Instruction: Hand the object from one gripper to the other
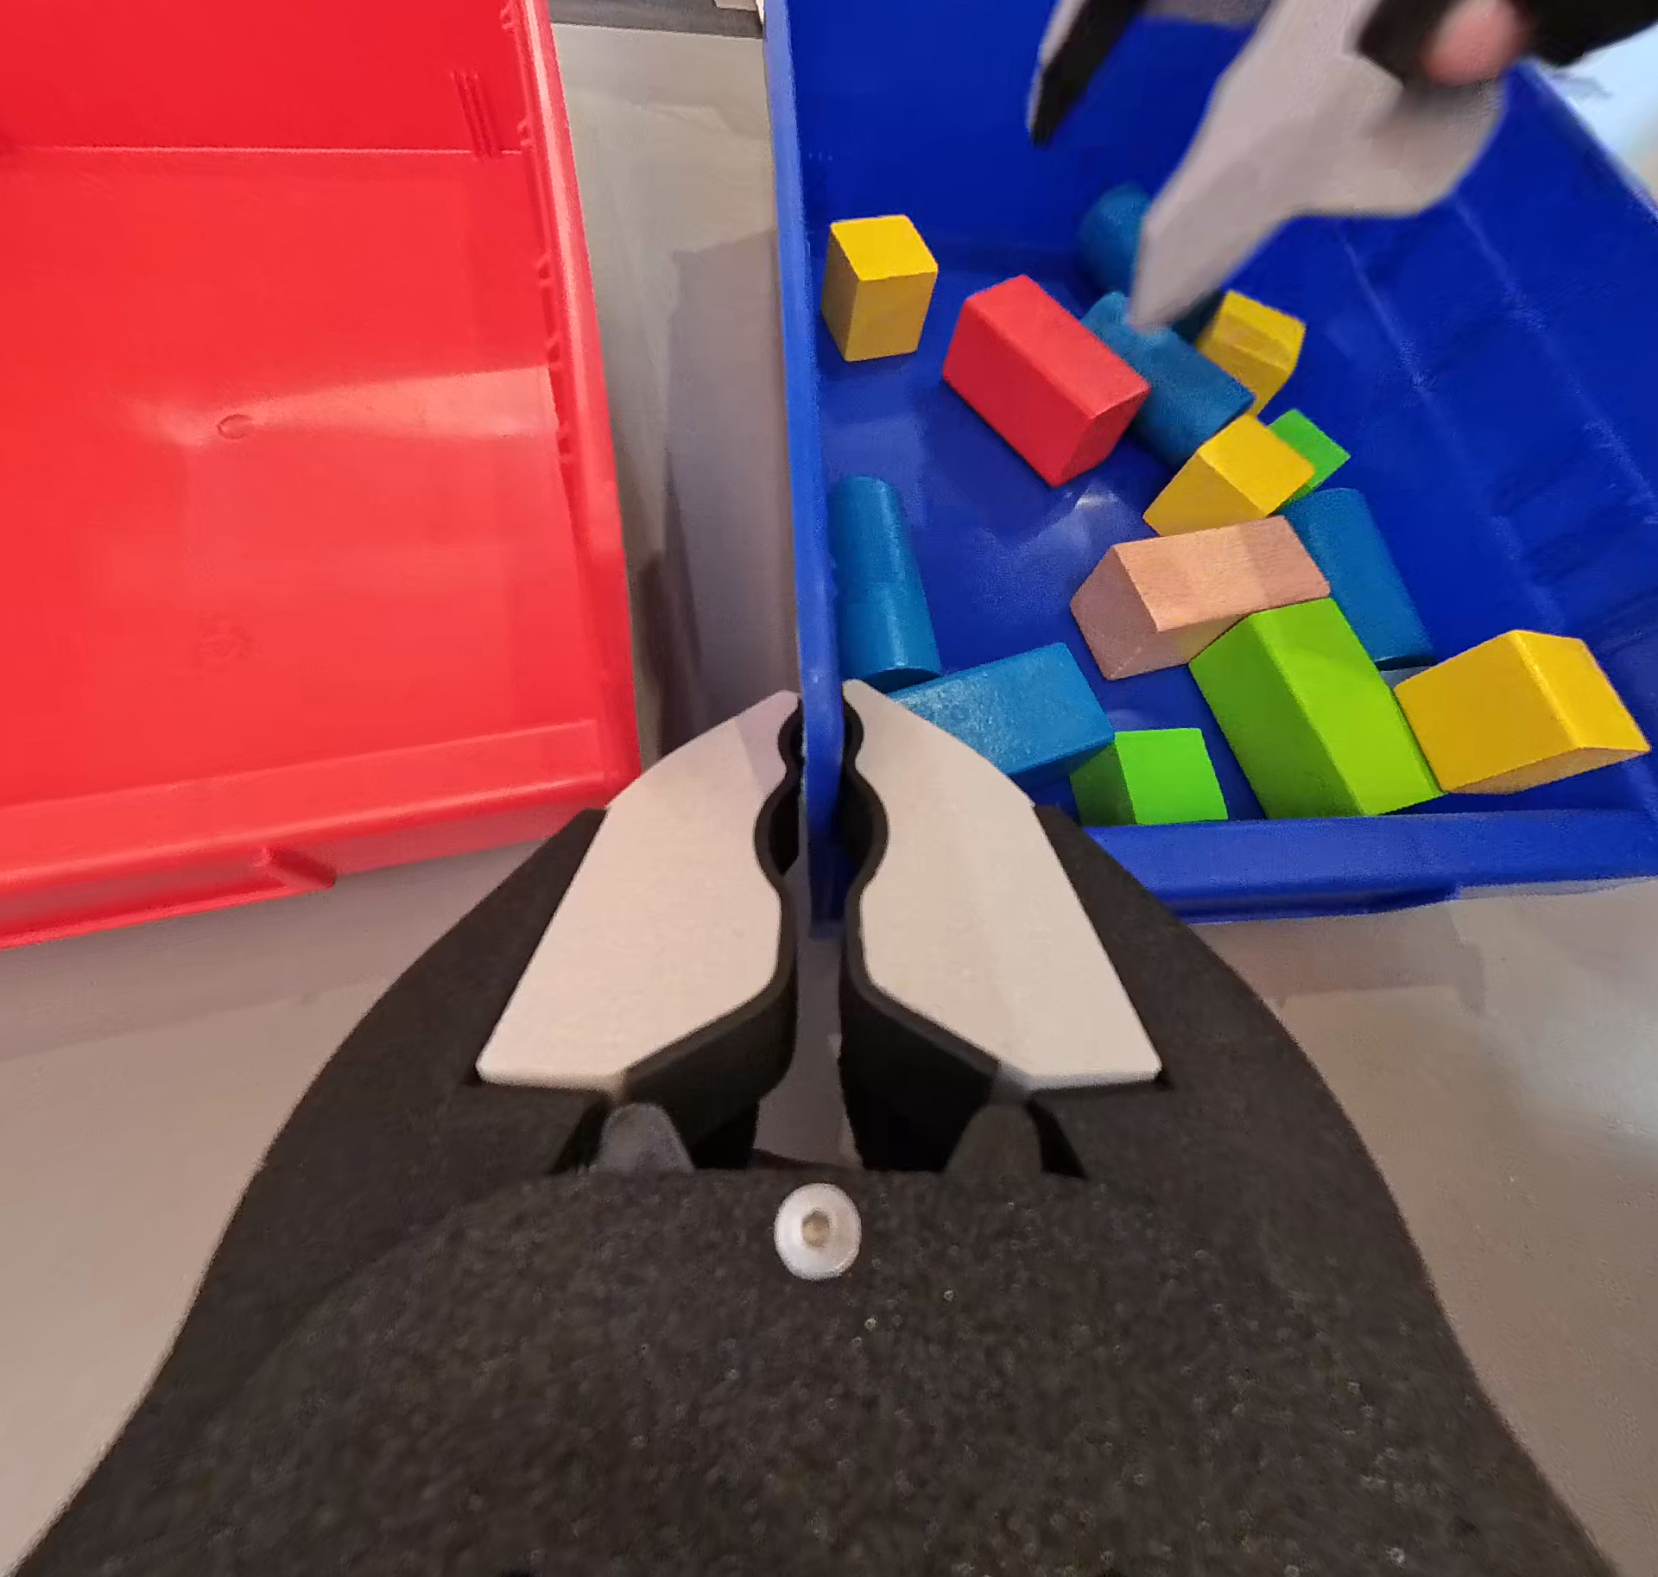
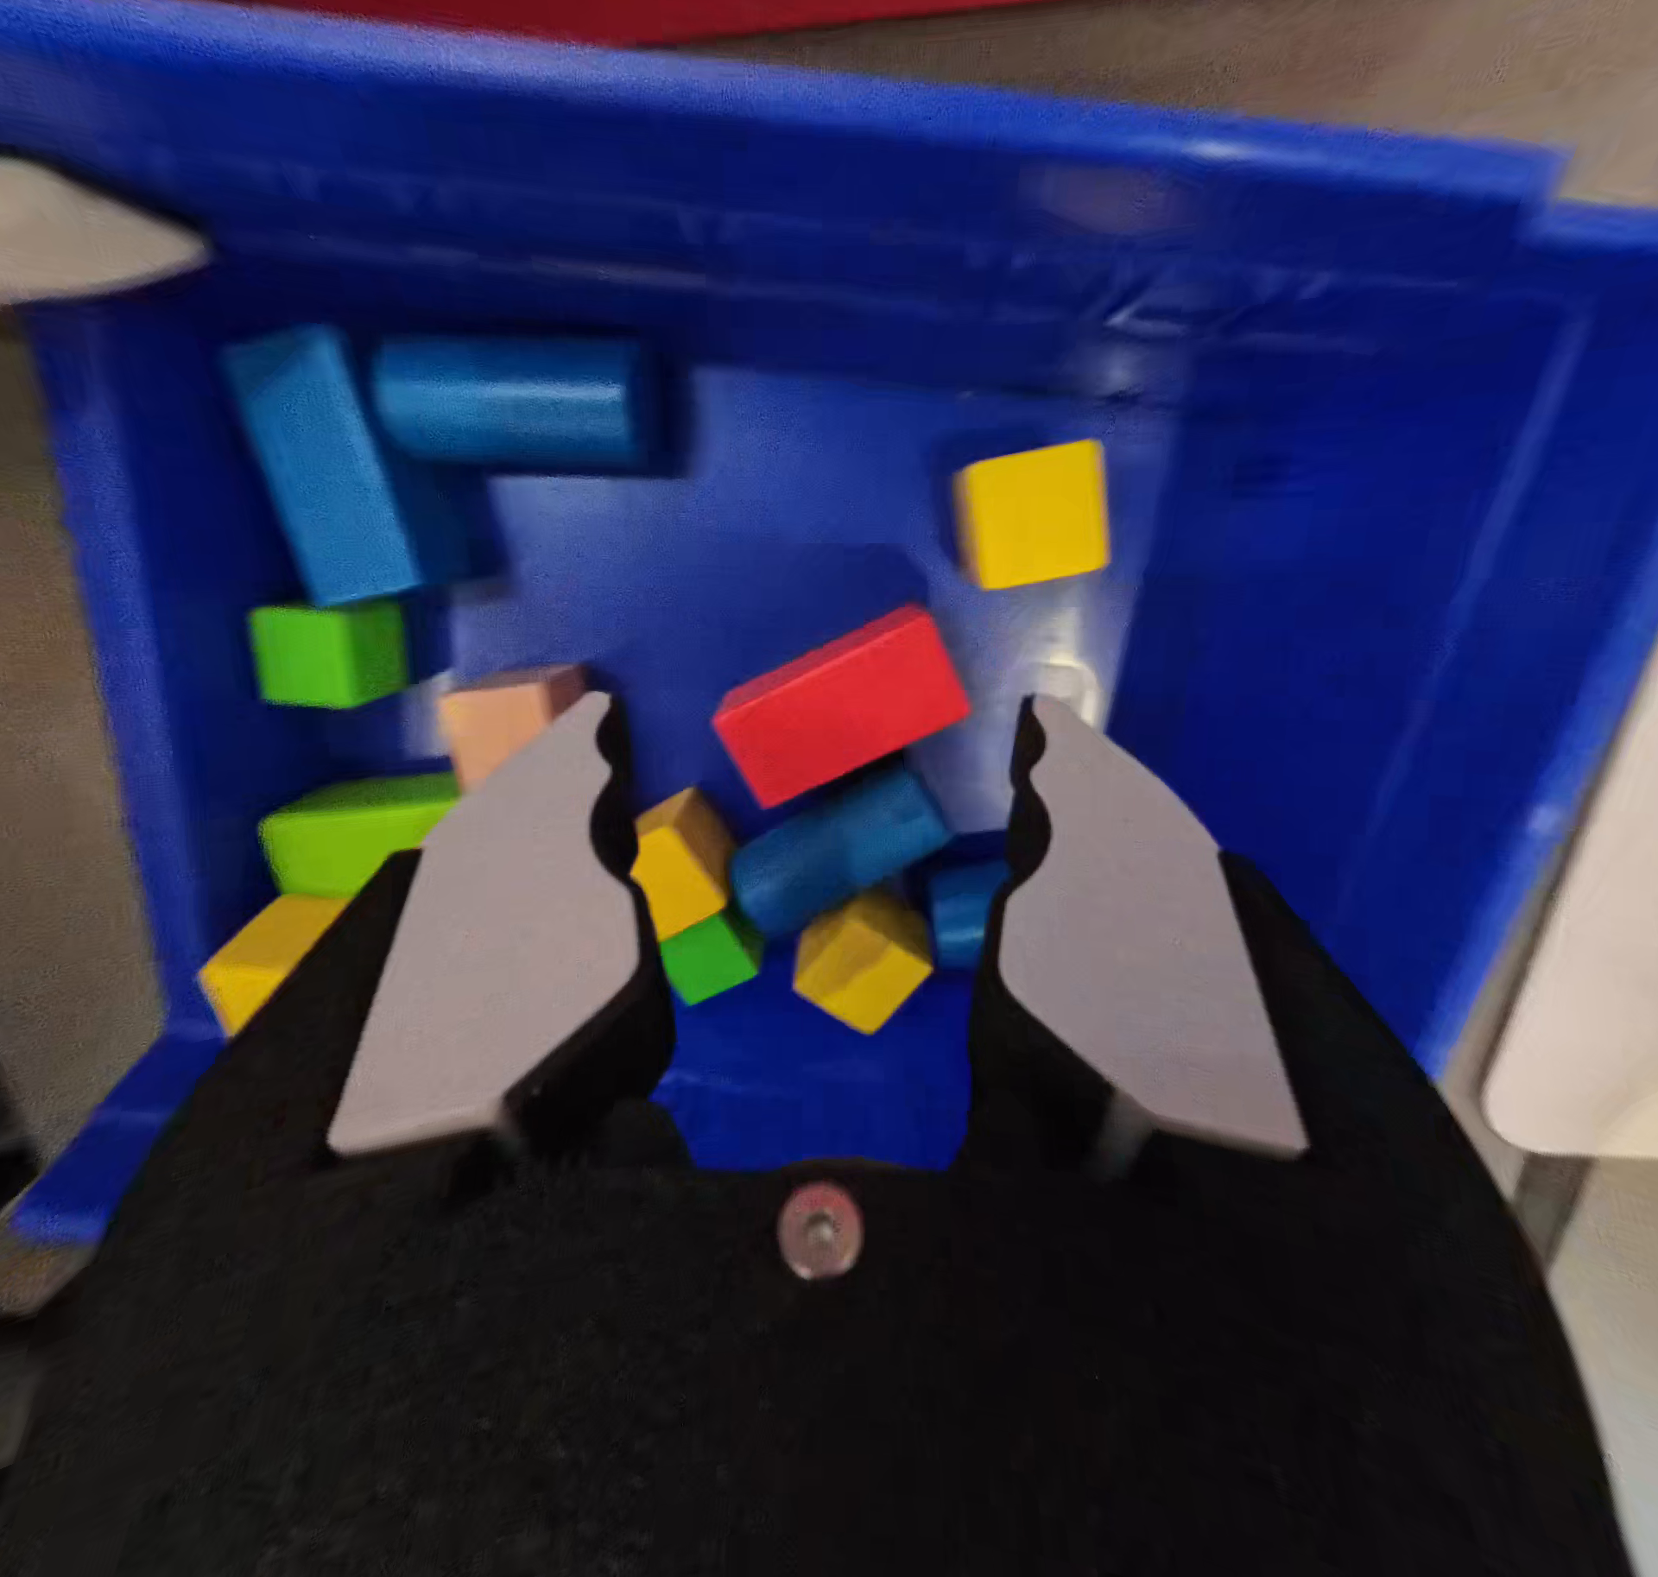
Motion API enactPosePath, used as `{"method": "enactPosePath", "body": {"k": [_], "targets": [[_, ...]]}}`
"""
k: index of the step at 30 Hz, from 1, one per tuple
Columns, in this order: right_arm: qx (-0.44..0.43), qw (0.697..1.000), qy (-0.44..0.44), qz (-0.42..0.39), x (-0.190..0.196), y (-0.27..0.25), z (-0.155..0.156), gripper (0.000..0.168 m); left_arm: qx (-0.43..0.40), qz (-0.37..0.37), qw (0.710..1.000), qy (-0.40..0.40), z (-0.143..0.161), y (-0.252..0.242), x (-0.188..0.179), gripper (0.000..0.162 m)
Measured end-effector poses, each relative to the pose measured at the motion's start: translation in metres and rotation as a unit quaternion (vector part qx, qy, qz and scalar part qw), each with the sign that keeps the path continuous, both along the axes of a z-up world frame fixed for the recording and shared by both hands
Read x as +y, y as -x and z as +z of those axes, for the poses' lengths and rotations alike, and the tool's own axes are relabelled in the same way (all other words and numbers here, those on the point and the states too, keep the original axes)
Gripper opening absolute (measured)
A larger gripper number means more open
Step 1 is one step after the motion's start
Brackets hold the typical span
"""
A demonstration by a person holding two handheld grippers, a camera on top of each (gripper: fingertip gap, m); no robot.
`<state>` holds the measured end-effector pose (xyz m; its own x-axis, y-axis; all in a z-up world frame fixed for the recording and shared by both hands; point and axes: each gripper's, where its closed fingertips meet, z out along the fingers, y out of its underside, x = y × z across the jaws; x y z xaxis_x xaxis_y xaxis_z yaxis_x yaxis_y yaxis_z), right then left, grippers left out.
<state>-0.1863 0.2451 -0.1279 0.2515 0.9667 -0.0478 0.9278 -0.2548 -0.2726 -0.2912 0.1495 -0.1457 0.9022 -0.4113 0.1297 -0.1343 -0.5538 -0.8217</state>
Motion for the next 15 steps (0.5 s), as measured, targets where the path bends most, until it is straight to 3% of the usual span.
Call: {"method": "enactPosePath", "body": {"k": [2,5,7,8,9,11,13,14,15], "targets": [[0.002,0.999,-0.038,-0.031,0.025,0.008,-0.013,0.107,0.000,0.000,1.000,0.000,0.000,0.000,0.000,0.004],[-0.016,0.998,-0.037,-0.050,0.041,0.020,-0.055,0.121,0.000,-0.002,1.000,0.000,0.000,0.000,0.000,0.004],[-0.014,0.999,-0.016,-0.047,0.037,0.029,-0.072,0.114,-0.001,-0.003,1.000,0.001,0.000,0.000,0.000,0.004],[-0.003,0.999,-0.023,-0.028,0.034,0.032,-0.066,0.083,-0.001,-0.003,1.000,0.000,0.000,0.000,0.000,0.004],[0.016,1.000,0.008,0.008,0.019,0.035,-0.058,0.035,-0.002,-0.003,1.000,0.000,0.000,0.000,0.000,0.004],[0.009,0.997,0.079,0.019,-0.014,0.029,-0.045,0.034,-0.003,-0.005,1.000,-0.001,0.000,0.000,0.000,0.004],[-0.066,0.980,0.180,0.049,-0.059,-0.001,-0.039,0.034,-0.004,-0.005,1.000,0.000,0.000,0.000,0.001,0.004],[-0.087,0.970,0.217,0.058,-0.080,-0.013,-0.033,0.051,-0.005,-0.006,1.000,0.000,0.000,0.000,0.001,0.004],[-0.099,0.967,0.224,0.064,-0.089,-0.023,-0.027,0.052,-0.007,-0.007,1.000,0.001,0.000,-0.001,0.001,0.004]]}}
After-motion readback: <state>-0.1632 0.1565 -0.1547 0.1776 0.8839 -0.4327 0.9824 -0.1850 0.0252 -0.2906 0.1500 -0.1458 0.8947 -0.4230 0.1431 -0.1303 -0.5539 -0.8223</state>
